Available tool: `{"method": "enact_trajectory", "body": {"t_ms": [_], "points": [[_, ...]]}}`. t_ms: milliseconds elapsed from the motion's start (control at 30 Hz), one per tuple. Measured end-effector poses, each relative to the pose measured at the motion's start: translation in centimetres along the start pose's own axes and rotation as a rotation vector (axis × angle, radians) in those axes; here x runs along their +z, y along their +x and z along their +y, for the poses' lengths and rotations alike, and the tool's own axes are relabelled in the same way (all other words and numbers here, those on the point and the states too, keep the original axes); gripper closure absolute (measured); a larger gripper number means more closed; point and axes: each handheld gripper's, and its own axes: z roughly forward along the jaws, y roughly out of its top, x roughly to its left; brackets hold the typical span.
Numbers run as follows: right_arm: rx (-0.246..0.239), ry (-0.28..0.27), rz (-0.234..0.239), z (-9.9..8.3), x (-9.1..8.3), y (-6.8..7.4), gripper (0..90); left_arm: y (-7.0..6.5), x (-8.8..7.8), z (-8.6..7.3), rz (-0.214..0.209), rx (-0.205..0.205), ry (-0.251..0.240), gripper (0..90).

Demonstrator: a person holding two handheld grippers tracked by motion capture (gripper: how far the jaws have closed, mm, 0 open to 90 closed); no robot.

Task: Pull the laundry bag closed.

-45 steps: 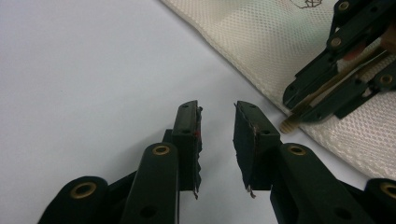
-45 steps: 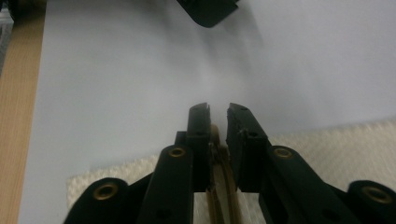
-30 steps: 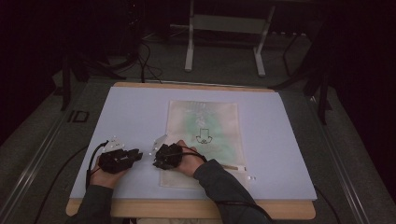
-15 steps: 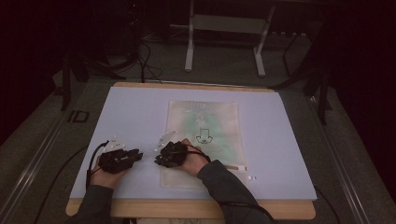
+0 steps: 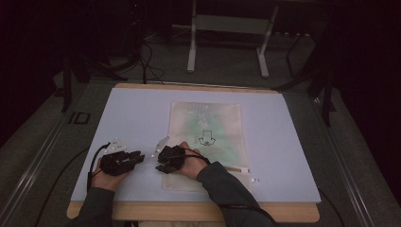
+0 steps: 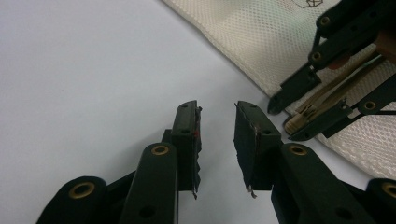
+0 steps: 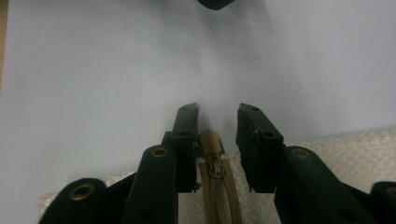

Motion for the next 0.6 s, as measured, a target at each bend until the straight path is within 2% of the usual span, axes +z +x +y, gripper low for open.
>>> {"method": "enact_trajectory", "body": {"t_ms": [67,100,200,333,400,600], "points": [[-0.009,0.006,0.005,0.1,0.0,0.1,72.7,0.0,0.0,0.0,0.000,0.000,0.000,69.1],[-0.018,0.019,0.004,0.3,0.0,0.3,79.6,0.0,0.0,0.0,0.000,0.002,0.002,69.1],[-0.021,0.018,-0.006,0.4,0.1,0.3,80.5,0.0,0.0,0.0,0.000,0.003,0.002,69.1],[0.001,-0.014,0.003,0.2,0.0,0.1,80.8,0.0,0.0,0.0,-0.001,0.001,0.001,69.1],[0.027,-0.049,0.012,0.0,-0.5,0.0,80.9,0.0,0.1,0.0,0.000,0.001,0.004,69.0],[0.030,-0.075,0.011,-0.1,-1.2,-0.1,80.9,-0.1,0.1,0.0,-0.003,0.003,0.005,69.0]]}}
